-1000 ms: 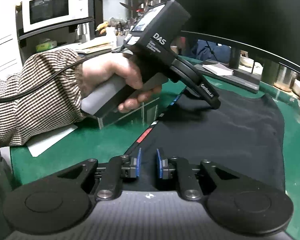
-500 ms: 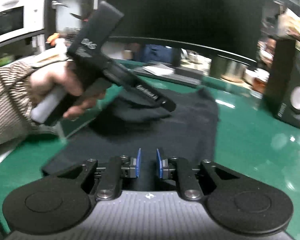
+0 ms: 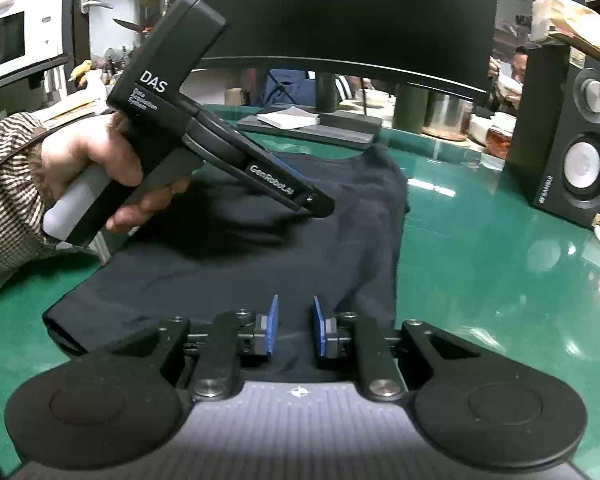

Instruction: Fold clothes

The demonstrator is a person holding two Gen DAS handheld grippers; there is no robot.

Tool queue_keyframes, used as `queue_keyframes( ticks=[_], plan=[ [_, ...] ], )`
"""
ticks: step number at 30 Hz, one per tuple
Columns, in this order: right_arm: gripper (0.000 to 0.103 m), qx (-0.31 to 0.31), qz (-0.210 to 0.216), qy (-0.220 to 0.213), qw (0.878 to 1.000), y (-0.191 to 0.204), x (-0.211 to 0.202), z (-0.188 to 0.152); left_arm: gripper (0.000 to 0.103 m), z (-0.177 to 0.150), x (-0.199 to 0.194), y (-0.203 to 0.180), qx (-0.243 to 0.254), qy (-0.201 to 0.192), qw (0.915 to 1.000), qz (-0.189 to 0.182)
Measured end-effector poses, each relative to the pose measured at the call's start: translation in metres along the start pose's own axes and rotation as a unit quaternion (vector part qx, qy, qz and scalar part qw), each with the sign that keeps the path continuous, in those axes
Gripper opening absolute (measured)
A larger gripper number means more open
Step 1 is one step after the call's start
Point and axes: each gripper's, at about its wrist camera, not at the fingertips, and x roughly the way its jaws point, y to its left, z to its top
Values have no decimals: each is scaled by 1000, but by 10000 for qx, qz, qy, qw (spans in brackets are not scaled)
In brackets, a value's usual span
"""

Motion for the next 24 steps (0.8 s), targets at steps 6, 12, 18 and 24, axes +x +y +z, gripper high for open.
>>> queue_keyframes(
  ticks=[6, 12, 18, 24],
  plan=[
    [19, -14, -314, 23, 9995, -11, -2, -2, 43, 12, 7, -2, 3, 66, 9999, -90],
    [19, 268, -108, -266, 9992, -18, -29, -8, 44, 37, 0, 2, -21, -323, 9994, -104],
    [19, 538, -390, -386, 9970, -29, -31, -6, 43, 58, 41, -14, 287, -81, 9992, -263],
    [19, 494, -480, -156, 9975, -27, -26, -17, 44, 58, 62, -14, 195, 96, 9994, -279]
  ],
)
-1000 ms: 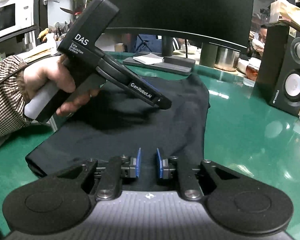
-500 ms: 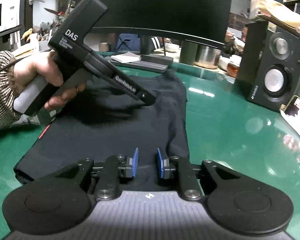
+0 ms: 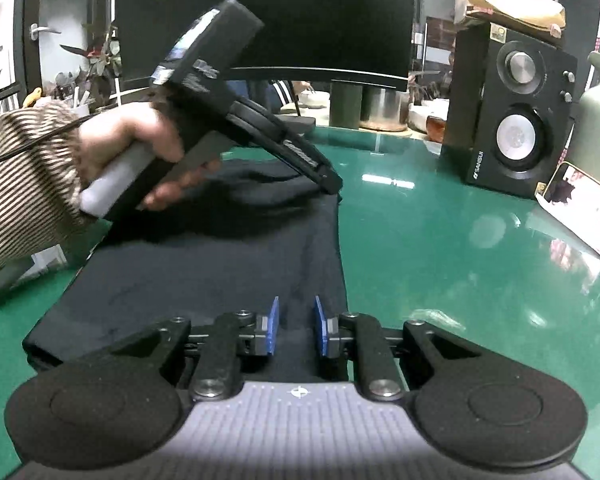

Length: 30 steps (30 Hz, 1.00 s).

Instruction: Fold clothes

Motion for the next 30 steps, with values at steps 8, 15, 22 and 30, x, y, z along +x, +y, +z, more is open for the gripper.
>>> queue_keyframes(
  ticks=[8, 15, 22, 30],
  plan=[
    [20, -331, -10, -7, 9995, 11, -9, -6, 51, -1, 8, -6, 196, -7, 9997, 146],
    [20, -332, 281, -181, 9989, 18, -17, 3, 51, -2, -8, -1, 199, -211, 9992, 259],
    [20, -605, 502, 41, 9969, 33, 0, 3, 52, -8, -1, 10, -36, -121, 9996, 265],
    [20, -568, 427, 54, 9975, 31, -10, -3, 57, -5, 8, 5, 59, -162, 9994, 293]
  ],
)
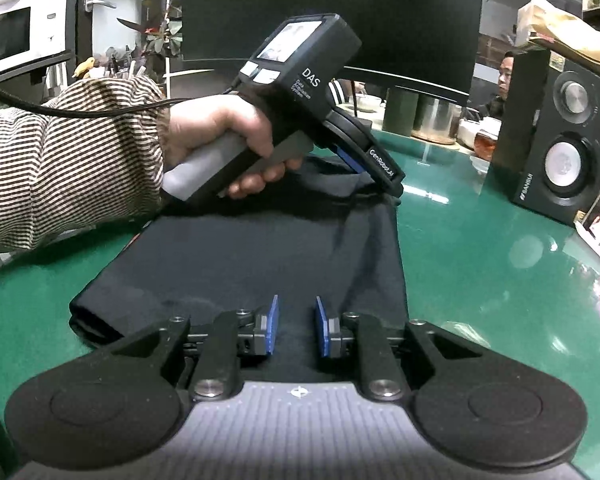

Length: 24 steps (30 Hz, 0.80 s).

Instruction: Fold clothes

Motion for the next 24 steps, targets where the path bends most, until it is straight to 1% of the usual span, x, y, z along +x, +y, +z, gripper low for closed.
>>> queue_keyframes(
  ticks=[3, 4, 6, 10, 12, 16, 20, 24],
  plan=[
    [20, -11, -35, 7, 10000, 1, 0, 1, 57, 1, -4, 2, -59, -77, 10000, -20],
    [20, -17, -40, 7, 10000, 2, -1, 1, 57, 0, -14, 7, -185, -206, 9996, -67],
    [20, 1, -10, -11, 10000, 2, -1, 1, 60, -2, -25, 11, -208, -290, 9993, -87],
    [20, 6, 114, -102, 9999, 2, 0, 6, 60, -9, -33, 11, -60, -188, 9997, -112],
    [20, -27, 173, -114, 9998, 3, 4, 8, 60, -17, -31, 6, 134, -43, 9999, -101],
    [20, -104, 173, -7, 9998, 4, 10, 8, 62, -19, -25, 7, 17, -2, 9999, -160],
    [20, -16, 135, 9, 9999, -1, 5, 5, 73, -17, -17, 9, -107, -22, 9997, -219],
    [20, 39, 7, 20, 10000, -4, 0, 3, 73, -15, -15, 7, -102, -54, 9997, -222]
  ],
)
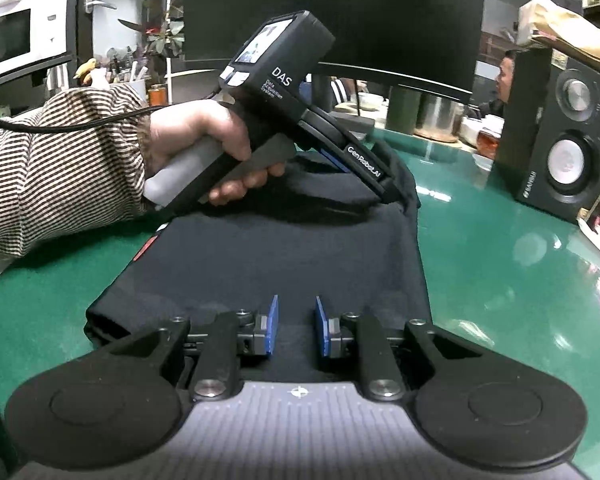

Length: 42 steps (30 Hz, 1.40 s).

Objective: Fold clothes
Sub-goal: 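Lower the shorts and open both grippers, then hold above them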

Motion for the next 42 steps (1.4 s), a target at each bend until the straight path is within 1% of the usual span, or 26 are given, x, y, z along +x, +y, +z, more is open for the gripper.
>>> queue_keyframes(
  ticks=[1, 4, 6, 10, 13, 14, 17, 21, 23, 26, 28, 31, 33, 36, 39, 42],
  plan=[
    [20, 0, -20, 5, 10000, 0, 0, 0, 72, 1, -1, 0, -7, 1, 10000, 14],
    [20, 8, -18, 2, 10000, 2, 0, 0, 72, 1, -23, 7, -198, -272, 9994, 40],
    [20, -13, 92, -43, 9999, 5, 1, 3, 72, -2, -35, 10, -223, -321, 9992, 76],
    [20, -162, 376, -150, 9990, 16, 7, 10, 72, -12, -42, 11, -170, -126, 9998, 61],
    [20, -281, 436, -54, 9986, 24, 18, 13, 72, -17, -39, 5, 28, -28, 9999, 134],
    [20, -289, 436, -33, 9986, 24, 19, 13, 72, -20, -33, 2, 142, 72, 9997, 173],
    [20, -258, 433, -7, 9987, 23, 18, 11, 72, -22, -30, 2, 55, 35, 9999, 88],
    [20, -181, 425, 18, 9989, 21, 12, 7, 73, -20, -25, 4, 22, -1, 10000, 91],
    [20, -182, 414, 30, 9990, 21, 9, 5, 70, -17, -29, 6, 3, 1, 9998, 176],
    [21, -177, 429, -9, 9989, 23, 9, 7, 70, -16, -46, 10, -63, -203, 9997, 148],
    [20, -187, 536, -67, 9984, 26, 11, 10, 70, -20, -60, 14, -80, -249, 9994, 207],
    [20, -369, 842, -191, 9956, 38, 17, 20, 70, -29, -68, 19, -82, -160, 9993, 323],
    [20, -450, 968, -214, 9941, 43, 21, 24, 70, -41, -75, 24, -98, -24, 9989, 457],
    [20, -621, 1243, -203, 9901, 56, 28, 27, 70, -51, -78, 29, -130, 80, 9981, 596],
    [20, -702, 1425, -80, 9873, 63, 34, 27, 71, -59, -79, 37, -298, 73, 9980, 560],
    [21, -733, 1438, 13, 9869, 66, 37, 26, 71, -60, -78, 39, -347, 31, 9979, 554]
  ],
)
